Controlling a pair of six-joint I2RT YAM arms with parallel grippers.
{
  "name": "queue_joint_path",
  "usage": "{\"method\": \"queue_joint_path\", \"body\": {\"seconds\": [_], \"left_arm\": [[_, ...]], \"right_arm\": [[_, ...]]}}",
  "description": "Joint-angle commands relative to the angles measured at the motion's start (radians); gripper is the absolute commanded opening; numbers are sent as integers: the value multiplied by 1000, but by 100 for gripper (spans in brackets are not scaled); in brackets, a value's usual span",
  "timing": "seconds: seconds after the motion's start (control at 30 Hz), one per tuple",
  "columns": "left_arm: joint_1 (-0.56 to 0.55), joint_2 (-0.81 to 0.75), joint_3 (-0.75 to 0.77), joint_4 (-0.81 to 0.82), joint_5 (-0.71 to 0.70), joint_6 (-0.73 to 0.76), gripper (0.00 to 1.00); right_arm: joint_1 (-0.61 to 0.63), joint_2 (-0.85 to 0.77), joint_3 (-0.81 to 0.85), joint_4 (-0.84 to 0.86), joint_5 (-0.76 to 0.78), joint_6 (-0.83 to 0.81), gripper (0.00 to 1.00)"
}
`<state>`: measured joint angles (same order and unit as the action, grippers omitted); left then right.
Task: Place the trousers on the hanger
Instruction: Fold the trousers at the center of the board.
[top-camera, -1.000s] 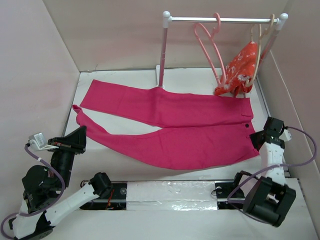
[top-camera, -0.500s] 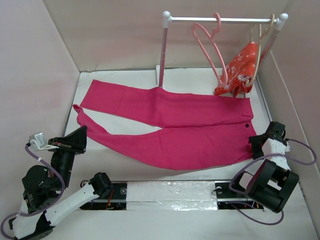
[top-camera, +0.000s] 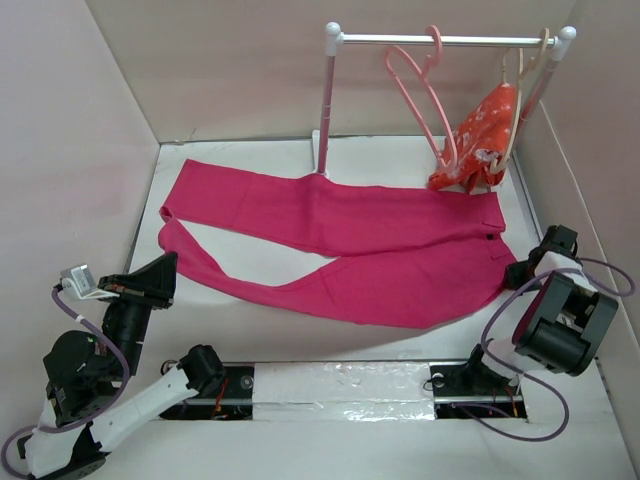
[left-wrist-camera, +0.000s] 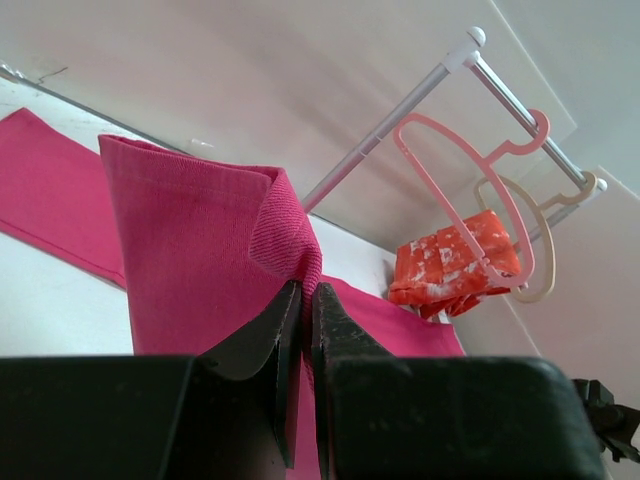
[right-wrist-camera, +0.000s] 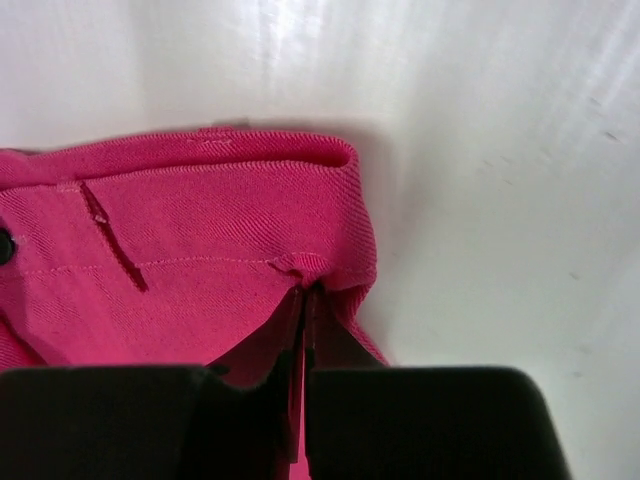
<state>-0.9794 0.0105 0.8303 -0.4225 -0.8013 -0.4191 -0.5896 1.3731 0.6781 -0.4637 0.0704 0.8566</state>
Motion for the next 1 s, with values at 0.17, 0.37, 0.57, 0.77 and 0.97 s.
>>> {"method": "queue_joint_path", "body": {"seconds": [0.17,0.37,0.57,0.77,0.97], "left_arm": [[5,-33,4,83,39,17,0],[5,-69,-5,85,28,16,0],[5,-60,-5,97,13,20,0],[5,-73,-14,97,2,22,0],[5,-61,-10,97,-12,20,0]], "right_arm": [[-45,-57,17,36,115,-60,62],[-96,-155,-44,-50,121,-33,65],[-87,-284,-143,-35,75,117,63],[-63,-94,-14,-67,123,76,45],[-50,-129,-28,7,164,33,0]]}}
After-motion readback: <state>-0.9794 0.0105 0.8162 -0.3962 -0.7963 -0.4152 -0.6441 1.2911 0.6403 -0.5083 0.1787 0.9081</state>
